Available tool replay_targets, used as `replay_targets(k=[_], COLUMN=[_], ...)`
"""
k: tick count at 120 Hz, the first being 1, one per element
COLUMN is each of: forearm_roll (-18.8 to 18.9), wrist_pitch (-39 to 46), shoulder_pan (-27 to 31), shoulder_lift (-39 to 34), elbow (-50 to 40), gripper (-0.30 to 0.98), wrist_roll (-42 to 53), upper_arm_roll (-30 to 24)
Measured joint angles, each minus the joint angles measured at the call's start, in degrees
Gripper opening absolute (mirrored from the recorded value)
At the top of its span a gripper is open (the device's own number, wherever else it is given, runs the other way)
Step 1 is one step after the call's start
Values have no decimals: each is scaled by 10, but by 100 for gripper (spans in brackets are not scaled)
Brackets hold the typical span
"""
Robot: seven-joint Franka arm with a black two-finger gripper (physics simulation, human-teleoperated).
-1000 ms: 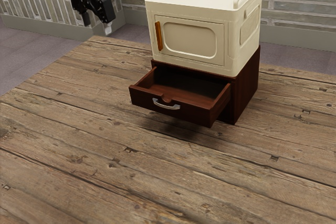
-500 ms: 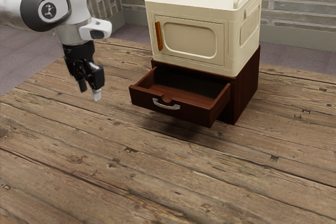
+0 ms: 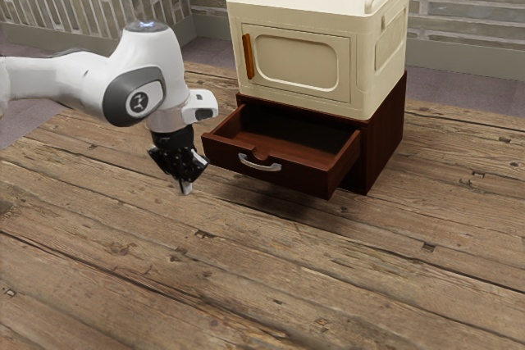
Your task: Push the drawer handle with one arm to close the drawer
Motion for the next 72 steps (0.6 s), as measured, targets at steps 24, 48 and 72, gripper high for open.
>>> replay_targets(k=[24, 48, 72], forearm_roll=[1, 0, 0], wrist_pitch=[35, 48, 56], shoulder_pan=[8, 0, 0], shoulder_lift=[55, 105, 136], elbow=[39, 87, 115], gripper=[-9, -10, -10], wrist_roll=[-22, -33, -36], upper_arm_roll=[-18, -39, -46])
